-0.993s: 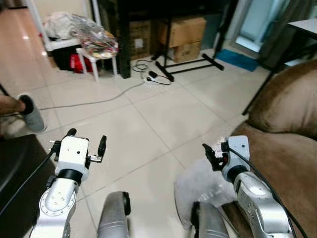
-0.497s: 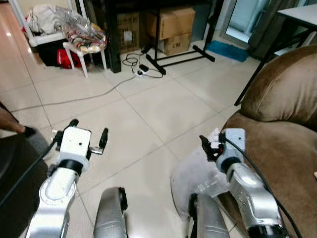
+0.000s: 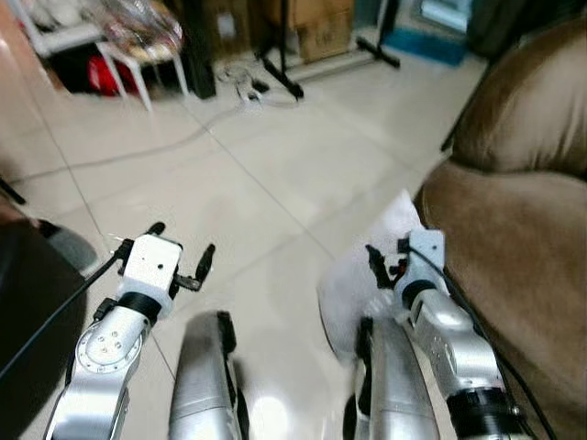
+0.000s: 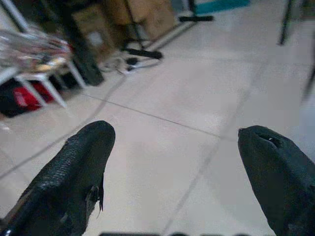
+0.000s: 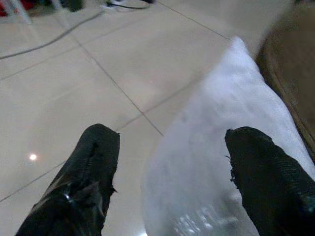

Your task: Move the pillow to the sofa from floor

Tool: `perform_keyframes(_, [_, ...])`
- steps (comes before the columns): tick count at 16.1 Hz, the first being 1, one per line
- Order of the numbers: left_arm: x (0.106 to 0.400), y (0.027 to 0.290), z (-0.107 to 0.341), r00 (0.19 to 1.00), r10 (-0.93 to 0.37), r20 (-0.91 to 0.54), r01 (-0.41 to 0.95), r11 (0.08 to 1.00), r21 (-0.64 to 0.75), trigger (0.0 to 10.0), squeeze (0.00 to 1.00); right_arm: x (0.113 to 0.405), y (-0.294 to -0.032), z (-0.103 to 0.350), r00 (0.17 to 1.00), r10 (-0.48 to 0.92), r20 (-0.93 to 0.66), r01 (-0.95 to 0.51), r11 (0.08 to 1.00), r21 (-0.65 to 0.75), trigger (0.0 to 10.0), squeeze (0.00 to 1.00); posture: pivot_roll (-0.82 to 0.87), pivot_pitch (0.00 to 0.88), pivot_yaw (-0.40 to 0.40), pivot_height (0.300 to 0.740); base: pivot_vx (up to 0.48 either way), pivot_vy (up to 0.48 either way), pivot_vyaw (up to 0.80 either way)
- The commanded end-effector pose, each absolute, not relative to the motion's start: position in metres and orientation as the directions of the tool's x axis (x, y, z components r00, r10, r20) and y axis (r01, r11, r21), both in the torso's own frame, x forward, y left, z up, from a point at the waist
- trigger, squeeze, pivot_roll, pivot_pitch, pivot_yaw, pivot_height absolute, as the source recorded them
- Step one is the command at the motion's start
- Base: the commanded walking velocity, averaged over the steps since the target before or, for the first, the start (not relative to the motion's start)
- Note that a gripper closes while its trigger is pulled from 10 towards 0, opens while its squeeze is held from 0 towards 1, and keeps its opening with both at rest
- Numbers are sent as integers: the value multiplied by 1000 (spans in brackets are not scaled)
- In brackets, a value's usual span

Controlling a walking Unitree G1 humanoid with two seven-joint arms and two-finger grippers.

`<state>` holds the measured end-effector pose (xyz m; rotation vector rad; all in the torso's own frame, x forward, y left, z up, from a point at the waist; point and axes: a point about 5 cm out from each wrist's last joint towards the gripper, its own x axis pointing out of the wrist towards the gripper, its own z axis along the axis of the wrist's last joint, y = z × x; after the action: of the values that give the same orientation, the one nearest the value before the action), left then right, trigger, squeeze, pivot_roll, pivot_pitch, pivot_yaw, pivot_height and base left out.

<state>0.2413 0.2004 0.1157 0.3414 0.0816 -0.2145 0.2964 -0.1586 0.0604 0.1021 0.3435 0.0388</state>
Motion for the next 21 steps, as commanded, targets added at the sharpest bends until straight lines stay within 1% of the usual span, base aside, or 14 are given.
perform_keyframes(1, [240,197,117,962,-239,-134,270,909,318,10000,0,302,-166,62,949,15,-314,29,990,135,10000,1000,-41,222,-19,490,0,0,0])
perform_keyframes(4, [232,197,125,933,-325,-153,357,884,301,10000,0,314,-185,48,916,-105,-388,141,988,66,10000,1000,-20,282,-16,490,0,0,0])
perform_keyframes(6, [215,194,132,907,-387,-166,419,865,275,10000,0,320,-199,50,907,-186,-378,209,978,21,10000,1000,11,326,-18,490,0,0,0])
perform_keyframes(7, [212,193,134,899,-404,-172,437,858,269,10000,0,322,-201,50,904,-200,-377,221,975,14,10000,1000,19,333,-16,490,0,0,0])
perform_keyframes(8, [200,190,138,875,-446,-190,483,839,252,10000,0,326,-210,49,891,-248,-381,258,966,-25,10000,1000,43,356,-16,490,0,0,0])
perform_keyframes(9, [198,189,139,865,-462,-199,500,831,244,10000,0,328,-211,49,885,-263,-384,271,962,-33,10000,1000,43,356,-16,490,0,0,0])
perform_keyframes(10, [188,185,142,826,-518,-223,560,803,206,10000,0,330,-215,46,860,-300,-413,291,953,-86,10000,0,56,369,-17,490,0,0,0])
perform_keyframes(11, [186,183,143,814,-534,-229,576,795,191,10000,0,330,-216,45,853,-306,-423,292,951,-100,10000,0,56,369,-17,490,0,0,0])
perform_keyframes(12, [177,178,144,765,-594,-250,635,761,134,10000,0,330,-214,43,845,-302,-441,289,952,-97,10000,0,46,372,-22,490,0,0,0])
perform_keyframes(13, [173,175,144,737,-624,-260,664,739,108,10000,0,332,-212,43,848,-293,-442,287,954,-83,3882,0,39,369,-25,490,0,0,0])
perform_keyframes(14, [172,174,144,735,-626,-262,666,738,107,10000,0,332,-211,44,851,-288,-440,286,955,-73,980,0,37,367,-26,490,0,0,0])
perform_keyframes(15, [173,173,144,738,-622,-260,663,740,110,10000,0,333,-210,44,854,-283,-437,284,957,-65,980,0,37,367,-26,490,0,0,0])
perform_keyframes(16, [175,173,144,755,-605,-253,645,755,118,10000,0,333,-208,43,859,-267,-437,276,960,-44,0,0,28,352,-30,490,0,0,0])
perform_keyframes(21, [179,172,143,759,-598,-258,639,761,112,10000,0,330,-206,38,863,-253,-438,250,966,-64,0,0,27,331,-28,490,0,0,0])
